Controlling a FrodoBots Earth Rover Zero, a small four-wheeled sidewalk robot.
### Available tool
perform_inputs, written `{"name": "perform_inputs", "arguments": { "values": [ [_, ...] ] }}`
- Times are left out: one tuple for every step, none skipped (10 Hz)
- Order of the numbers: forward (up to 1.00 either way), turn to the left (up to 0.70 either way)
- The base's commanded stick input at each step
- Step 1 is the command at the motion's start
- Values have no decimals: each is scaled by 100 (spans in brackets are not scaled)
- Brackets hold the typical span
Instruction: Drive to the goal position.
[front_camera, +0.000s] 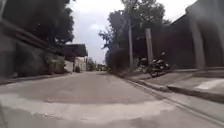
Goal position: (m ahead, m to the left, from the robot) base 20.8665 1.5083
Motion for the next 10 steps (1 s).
{"name": "perform_inputs", "arguments": {
  "values": [
    [70, 0],
    [70, 0],
    [70, 0],
    [70, 0],
    [70, 0],
    [70, 0],
    [70, 0],
    [70, 28],
    [70, 35],
    [70, 35]
  ]
}}
